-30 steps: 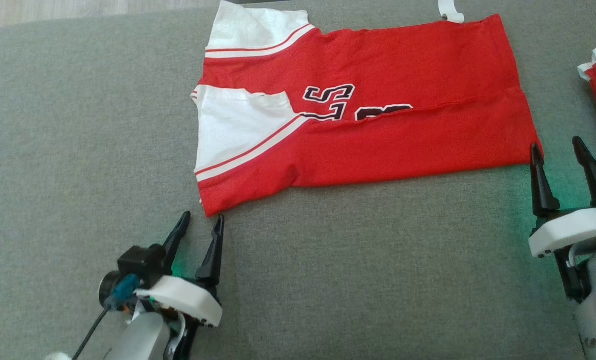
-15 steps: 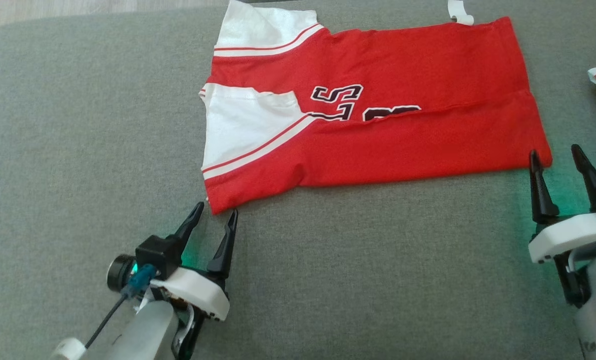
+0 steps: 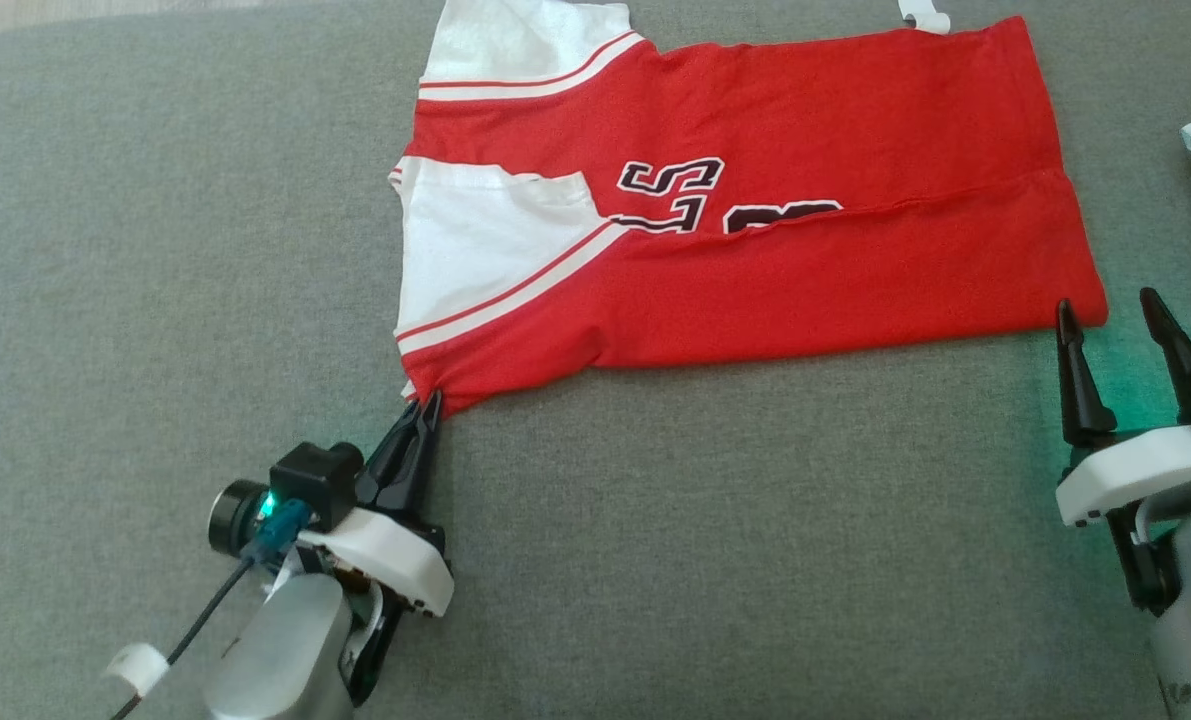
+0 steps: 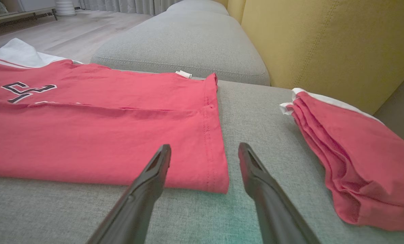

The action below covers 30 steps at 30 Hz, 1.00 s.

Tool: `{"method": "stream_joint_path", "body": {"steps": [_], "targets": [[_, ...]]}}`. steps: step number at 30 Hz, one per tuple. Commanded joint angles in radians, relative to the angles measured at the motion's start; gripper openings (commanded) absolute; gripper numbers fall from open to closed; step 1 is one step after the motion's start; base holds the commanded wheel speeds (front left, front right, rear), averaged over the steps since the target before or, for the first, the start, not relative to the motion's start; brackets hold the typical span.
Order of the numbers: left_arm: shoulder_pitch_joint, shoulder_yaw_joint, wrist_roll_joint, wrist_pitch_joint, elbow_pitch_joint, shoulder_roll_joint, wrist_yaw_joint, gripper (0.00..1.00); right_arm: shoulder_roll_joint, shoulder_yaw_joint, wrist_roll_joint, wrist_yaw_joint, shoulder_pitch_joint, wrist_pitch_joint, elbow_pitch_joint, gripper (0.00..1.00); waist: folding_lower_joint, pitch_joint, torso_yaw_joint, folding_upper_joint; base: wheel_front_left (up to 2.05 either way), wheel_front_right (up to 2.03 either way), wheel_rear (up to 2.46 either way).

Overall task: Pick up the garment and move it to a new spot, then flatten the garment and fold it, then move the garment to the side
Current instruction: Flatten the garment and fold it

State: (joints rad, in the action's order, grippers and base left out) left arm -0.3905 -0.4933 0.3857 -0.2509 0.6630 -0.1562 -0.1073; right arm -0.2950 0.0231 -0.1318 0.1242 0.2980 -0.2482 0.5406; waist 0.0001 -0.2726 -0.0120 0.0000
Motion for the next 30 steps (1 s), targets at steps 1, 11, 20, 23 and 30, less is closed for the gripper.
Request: {"method": "stream_joint_path", "body": {"steps": [1,11,20,23,30], "targets": [[-0.037,0.020,-0.007,-0.010,-0.009,-0.025,-0.008,0.00,-0.026,0.018,-0.005,0.007,0.013,-0.013,-0.025,1.00,-0.0001,0.000,0.000,0.0000,0.00,0.00,0.00],[-0.036,0.008,-0.016,-0.011,-0.032,-0.060,-0.014,0.00,-0.003,0.025,-0.089,0.007,0.073,0.046,0.046,1.00,-0.0001,0.009,-0.012,0.0000,0.00,0.00,0.00],[-0.041,-0.012,-0.029,-0.011,-0.057,-0.081,-0.016,0.00,-0.009,0.038,-0.150,0.007,0.159,0.224,0.223,0.00,-0.0001,0.017,-0.036,0.0000,0.00,0.00,0.00],[-0.030,-0.015,-0.026,-0.011,-0.066,-0.084,-0.016,0.00,-0.022,0.040,-0.151,0.007,0.152,0.230,0.233,0.00,-0.0001,0.028,-0.040,0.0000,0.00,0.00,0.00],[0.067,-0.024,-0.016,-0.009,-0.129,-0.109,-0.002,0.00,-0.073,0.055,-0.173,0.007,0.054,0.202,0.188,0.00,-0.0001,0.073,-0.036,0.0000,0.00,0.00,0.00]]}}
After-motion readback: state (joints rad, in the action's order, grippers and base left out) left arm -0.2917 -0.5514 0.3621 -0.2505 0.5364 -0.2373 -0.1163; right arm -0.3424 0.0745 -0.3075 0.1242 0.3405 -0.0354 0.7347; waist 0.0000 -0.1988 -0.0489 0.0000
